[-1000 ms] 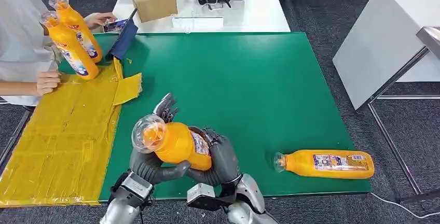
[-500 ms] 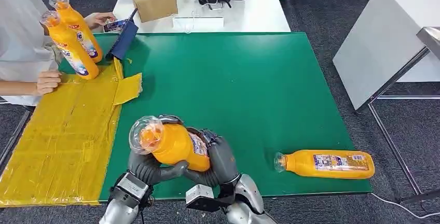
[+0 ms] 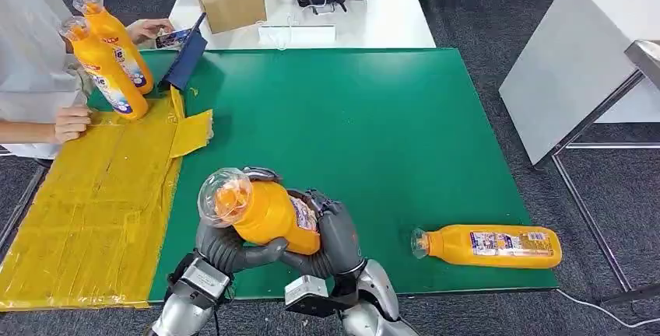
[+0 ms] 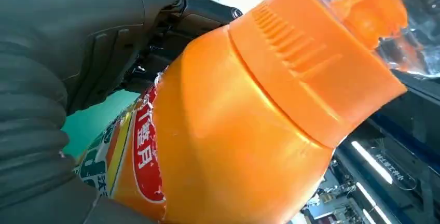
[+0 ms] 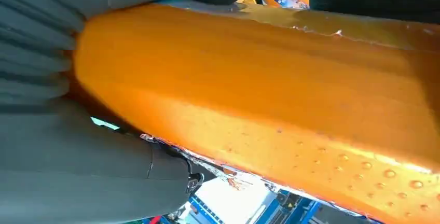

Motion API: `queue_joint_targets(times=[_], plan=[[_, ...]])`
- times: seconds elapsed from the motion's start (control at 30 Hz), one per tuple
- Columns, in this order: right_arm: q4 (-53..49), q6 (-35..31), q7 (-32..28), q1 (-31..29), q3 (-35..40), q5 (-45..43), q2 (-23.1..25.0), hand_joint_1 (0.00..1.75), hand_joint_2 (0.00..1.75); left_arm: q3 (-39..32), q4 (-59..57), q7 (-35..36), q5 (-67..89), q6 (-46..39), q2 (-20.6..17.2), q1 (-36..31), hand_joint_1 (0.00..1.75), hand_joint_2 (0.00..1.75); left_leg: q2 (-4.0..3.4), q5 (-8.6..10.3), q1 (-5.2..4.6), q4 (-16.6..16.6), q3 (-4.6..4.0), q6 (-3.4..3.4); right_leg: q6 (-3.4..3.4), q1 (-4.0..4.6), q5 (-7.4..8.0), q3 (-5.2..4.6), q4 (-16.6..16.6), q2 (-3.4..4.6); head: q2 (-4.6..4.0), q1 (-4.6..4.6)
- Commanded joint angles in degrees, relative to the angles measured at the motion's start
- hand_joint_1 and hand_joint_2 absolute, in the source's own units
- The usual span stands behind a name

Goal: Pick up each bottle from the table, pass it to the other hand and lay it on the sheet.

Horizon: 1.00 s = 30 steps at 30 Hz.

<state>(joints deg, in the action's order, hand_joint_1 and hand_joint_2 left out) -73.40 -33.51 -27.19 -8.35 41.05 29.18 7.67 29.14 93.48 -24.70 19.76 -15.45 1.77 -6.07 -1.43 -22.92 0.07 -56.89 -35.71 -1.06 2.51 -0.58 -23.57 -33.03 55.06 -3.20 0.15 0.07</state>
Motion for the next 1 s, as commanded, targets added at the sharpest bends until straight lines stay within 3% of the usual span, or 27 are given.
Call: queue_joint_targets(times=[0.03, 0.07, 0.1, 0.13, 0.17, 0.23, 0.3, 0.5, 0.67, 0.7, 0.77, 0.8, 0.83, 0.93, 0.97, 1.0], plan=[[-9.4, -1.0, 3.8, 1.4, 0.0, 8.6, -4.4, 0.0, 1.75, -6.4, -11.5, 14.5, 39.9, -20.4, 0.1, -7.9, 1.75, 1.75, 0.13, -0.07, 0.02, 0.0, 0.22, 0.06, -0.08, -0.02, -0.1, 0.22, 0.0, 0.16, 0.0, 0.02], [-12.2, -0.1, 5.8, 2.6, -1.1, 10.6, -5.2, 0.0, 1.75, -6.4, -13.8, 15.9, 42.3, -19.7, 0.0, -10.2, 1.75, 1.75, 0.2, -0.01, 0.01, 0.0, 0.11, 0.05, -0.06, -0.02, -0.06, 0.14, 0.0, 0.04, 0.0, -0.02], [-14.9, 3.9, 9.8, 3.3, -2.6, 13.5, -7.3, 0.0, 1.75, -8.9, -19.2, 26.3, 62.3, -19.0, -1.0, -13.5, 1.75, 1.75, 0.38, -0.01, 0.05, 0.0, 0.16, 0.07, -0.09, 0.01, -0.11, 0.22, 0.0, -0.05, 0.0, 0.0], [-16.9, 5.7, 11.2, 3.7, -4.2, 15.0, -8.7, 0.0, 1.75, -9.2, -23.1, 29.4, 67.6, -17.2, -1.6, -15.9, 1.75, 1.75, 0.43, 0.05, 0.02, 0.0, 0.1, 0.04, -0.06, -0.02, -0.09, 0.12, 0.0, -0.21, 0.0, -0.04], [-18.0, 8.2, 12.1, 3.8, -5.7, 17.1, -9.8, 0.0, 1.75, -7.0, -27.1, 35.2, 70.2, -17.0, -5.2, -18.8, 1.75, 1.75, 0.59, 0.06, 0.03, 0.0, 0.16, 0.06, -0.08, -0.02, -0.12, 0.22, 0.0, -0.29, 0.0, 0.02], [-19.5, 11.8, 15.3, 4.0, -9.0, 22.7, -12.4, 0.0, 1.75, 15.8, -37.0, 56.6, 70.2, -9.7, -16.8, -29.3, 1.75, 1.75, 0.47, 0.11, 0.02, 0.1, 0.21, 0.06, -0.08, -0.03, -0.05, 0.22, 0.0, -0.19, 0.0, -0.04], [-19.6, 14.3, 18.4, 3.4, -11.3, 28.7, -15.4, 0.0, 1.75, 23.4, -47.5, 62.2, 70.2, -5.5, -18.7, -33.0, 1.75, 1.75, 0.61, 0.18, 0.01, 0.1, 0.13, 0.09, -0.04, -0.03, -0.04, 0.27, 0.0, -0.37, 0.0, 0.02], [-18.0, 19.2, 23.0, 5.0, -16.9, 35.9, -25.5, 0.0, 1.75, 25.8, -67.6, 62.4, 70.2, -8.4, -17.3, -35.2, 1.75, 1.75, 0.07, 0.12, -0.01, 0.1, 0.47, 0.15, -0.14, -0.07, 0.15, 0.41, -0.1, 0.26, 0.0, -0.04], [-18.8, 22.2, 26.3, 7.7, -21.3, 39.6, -32.6, 0.0, 1.75, 14.7, -72.1, 55.1, 69.1, -11.9, -14.2, -33.0, 1.75, 1.75, -0.05, 0.19, -0.02, 0.0, 0.2, 0.07, -0.07, -0.05, 0.17, 0.14, 0.0, 0.21, 0.0, 0.0], [-19.4, 23.2, 26.7, 8.3, -22.2, 39.6, -33.7, 0.0, 1.75, 9.3, -71.7, 50.0, 66.0, -14.1, -13.0, -31.4, 0.0, 1.75, 0.15, 0.02, 0.01, 0.0, 0.47, 0.09, -0.11, -0.07, -0.02, 0.47, 0.0, 0.28, 0.0, 0.02], [-19.8, 24.8, 28.0, 8.6, -23.5, 40.7, -35.3, 0.0, 1.75, 7.0, -71.4, 49.7, 67.5, -15.9, -12.1, -29.9, 0.0, 1.75, 0.2, -0.09, -0.04, -0.1, 0.52, 0.11, -0.14, -0.12, -0.11, 0.55, 0.1, 0.42, 0.0, -0.04], [-19.8, 25.9, 29.3, 8.8, -24.1, 42.3, -36.0, 0.0, 1.75, 1.7, -70.5, 44.8, 63.6, -17.5, -11.0, -28.6, 0.0, 1.75, 0.12, -0.08, -0.1, -0.1, 0.43, 0.1, -0.12, -0.14, -0.06, 0.45, 0.1, 0.47, 0.0, -0.02], [-19.6, 26.7, 29.7, 8.9, -24.8, 42.6, -36.7, 0.0, 1.75, -1.2, -69.7, 41.9, 61.8, -18.5, -10.4, -28.0, 0.0, 0.0, 0.13, -0.04, -0.12, -0.1, 0.4, 0.1, -0.13, -0.14, -0.02, 0.4, 0.1, 0.46, 0.0, -0.02], [-18.3, 30.0, 30.1, 10.0, -27.1, 43.8, -38.8, 0.0, 1.75, -17.2, -62.2, 23.9, 43.6, -18.3, -6.5, -24.7, 0.0, 0.0, 0.13, 0.12, -0.18, 0.0, 0.22, 0.06, -0.08, -0.17, 0.12, 0.23, 0.0, 0.29, 0.0, -0.02], [-17.7, 31.4, 30.0, 10.6, -27.7, 43.9, -39.6, 0.0, 1.75, -26.9, -56.5, 11.6, 26.3, -9.5, -3.7, -23.0, 0.0, 0.0, 0.24, 0.09, -0.17, -0.1, 0.22, 0.06, -0.09, -0.17, 0.08, 0.27, 0.0, 0.25, 0.0, -0.04], [-16.9, 32.1, 29.5, 10.6, -28.2, 43.5, -39.9, 0.0, 1.75, -29.9, -51.6, 9.7, 20.7, -4.6, -3.0, -21.6, 0.0, 0.0, 0.3, 0.2, -0.19, 0.0, 0.08, 0.03, -0.04, -0.17, 0.15, 0.13, 0.0, 0.05, 0.0, -0.04]])
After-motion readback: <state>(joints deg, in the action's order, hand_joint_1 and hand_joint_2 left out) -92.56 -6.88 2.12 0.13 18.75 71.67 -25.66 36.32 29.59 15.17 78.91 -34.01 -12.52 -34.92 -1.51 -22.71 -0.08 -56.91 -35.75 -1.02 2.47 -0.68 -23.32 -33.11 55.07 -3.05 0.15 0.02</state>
